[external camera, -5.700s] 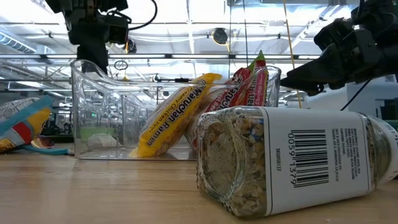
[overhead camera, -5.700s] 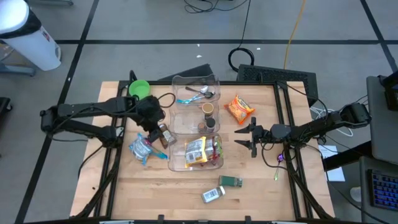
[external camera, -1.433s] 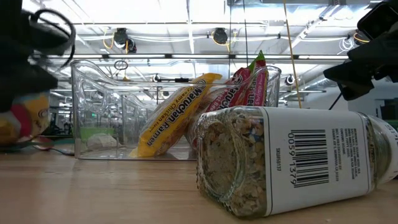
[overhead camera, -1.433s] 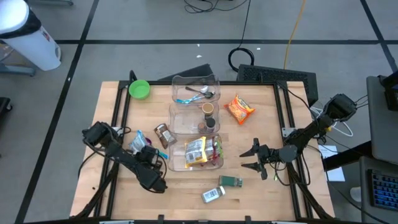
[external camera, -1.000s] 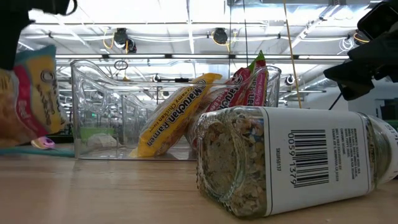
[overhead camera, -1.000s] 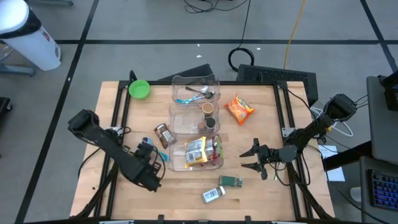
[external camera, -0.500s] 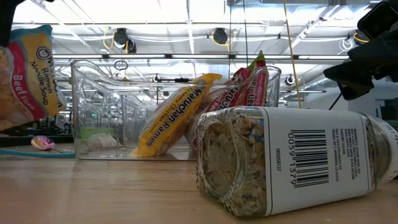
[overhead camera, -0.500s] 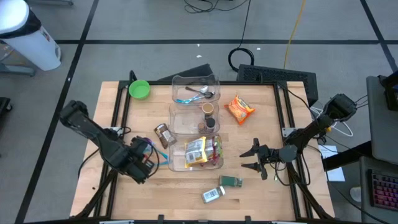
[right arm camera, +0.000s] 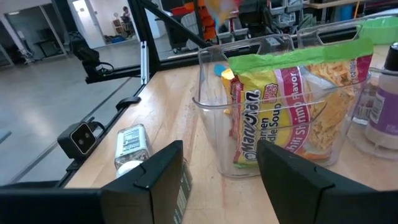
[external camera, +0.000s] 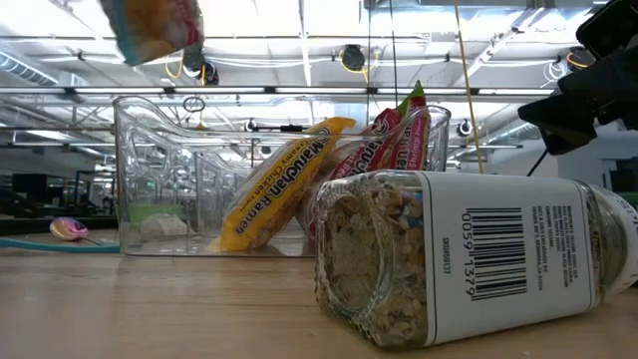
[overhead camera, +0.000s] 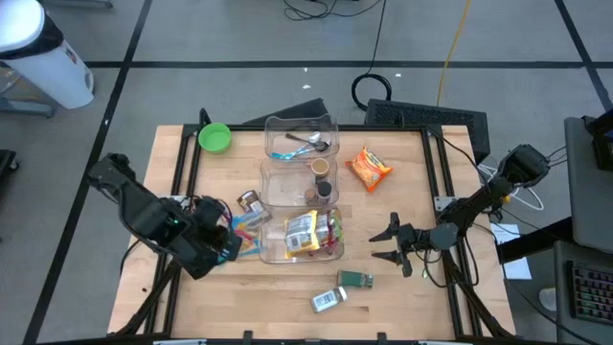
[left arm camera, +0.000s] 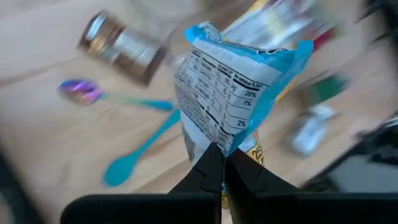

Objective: Pick & Place Food Item
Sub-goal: Put the blue noodle pack into the bottom transparent bin, then put the left blue spoon into the top transparent bin

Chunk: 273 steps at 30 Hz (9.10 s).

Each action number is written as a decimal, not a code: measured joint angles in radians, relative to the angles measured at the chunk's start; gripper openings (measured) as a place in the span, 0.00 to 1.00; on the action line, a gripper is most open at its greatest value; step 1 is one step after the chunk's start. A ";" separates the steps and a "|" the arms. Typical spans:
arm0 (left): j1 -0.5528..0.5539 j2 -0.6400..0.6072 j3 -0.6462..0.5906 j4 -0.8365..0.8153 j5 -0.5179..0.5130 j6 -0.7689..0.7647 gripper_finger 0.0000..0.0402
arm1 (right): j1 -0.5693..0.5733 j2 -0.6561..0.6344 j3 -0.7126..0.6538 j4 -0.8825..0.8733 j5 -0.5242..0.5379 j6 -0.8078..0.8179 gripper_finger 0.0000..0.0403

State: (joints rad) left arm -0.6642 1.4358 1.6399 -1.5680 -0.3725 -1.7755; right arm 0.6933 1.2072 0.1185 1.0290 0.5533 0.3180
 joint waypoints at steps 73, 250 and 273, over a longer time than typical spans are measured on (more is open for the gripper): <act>0.434 0.423 -0.014 0.367 0.376 0.445 0.03 | -0.064 0.000 0.000 0.164 -0.008 -0.296 0.49; 0.708 -0.310 -1.171 0.814 0.435 1.068 0.15 | -0.495 -0.018 0.001 0.041 -0.651 -0.117 0.49; 0.608 -0.358 -0.356 0.130 0.140 1.133 0.01 | -0.495 -0.018 0.001 0.102 -0.651 -0.145 0.49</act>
State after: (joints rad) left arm -0.0557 1.0782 1.2838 -1.4385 -0.2323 -0.6426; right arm 0.1986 1.1892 0.1196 1.1312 -0.0974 0.1732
